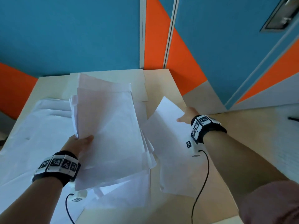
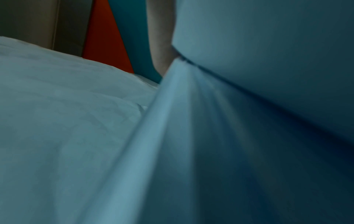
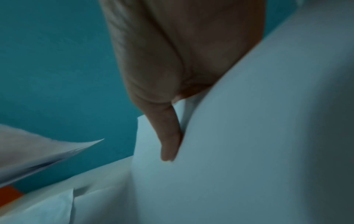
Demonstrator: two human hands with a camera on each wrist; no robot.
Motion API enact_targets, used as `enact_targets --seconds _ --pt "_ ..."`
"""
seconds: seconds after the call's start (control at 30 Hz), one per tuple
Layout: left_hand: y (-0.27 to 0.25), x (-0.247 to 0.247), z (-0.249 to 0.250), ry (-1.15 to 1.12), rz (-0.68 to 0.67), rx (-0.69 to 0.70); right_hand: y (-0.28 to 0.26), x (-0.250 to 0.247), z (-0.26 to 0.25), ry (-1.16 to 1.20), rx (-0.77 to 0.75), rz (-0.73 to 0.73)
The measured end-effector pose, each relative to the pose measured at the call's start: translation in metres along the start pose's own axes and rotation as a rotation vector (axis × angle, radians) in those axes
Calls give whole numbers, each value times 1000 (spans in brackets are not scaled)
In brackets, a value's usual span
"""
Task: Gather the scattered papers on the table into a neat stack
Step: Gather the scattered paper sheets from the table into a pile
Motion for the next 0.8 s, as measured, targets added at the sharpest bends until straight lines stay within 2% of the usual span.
enact_targets --seconds 0.07,0.2,0.33,0.5,0.67,0.8 --pt "-5 5 0 -14 -17 6 -15 11 29 67 124 18" --pt "-15 17 -1 8 -40 31 -44 53 82 -18 359 63" --pt "-23 22 -1 44 -41 46 -62 85 113 8 533 -12" --pt "-28 23 -3 61 -58 49 -66 88 130 59 568 -31" --pt "-33 17 -10 63 -56 36 -64 89 138 34 543 -81" --pt "-34 11 -12 71 -34 50 -65 71 124 -16 480 153"
Point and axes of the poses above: each hand's wrist, its own y-axis towards the middle knuckle, its own x-axis out of the palm, z = x × y, the point moved 5 cm from there along y, towards the middle knuckle, and after that the axes turned 6 degrees about z, right-handed, at the moved point
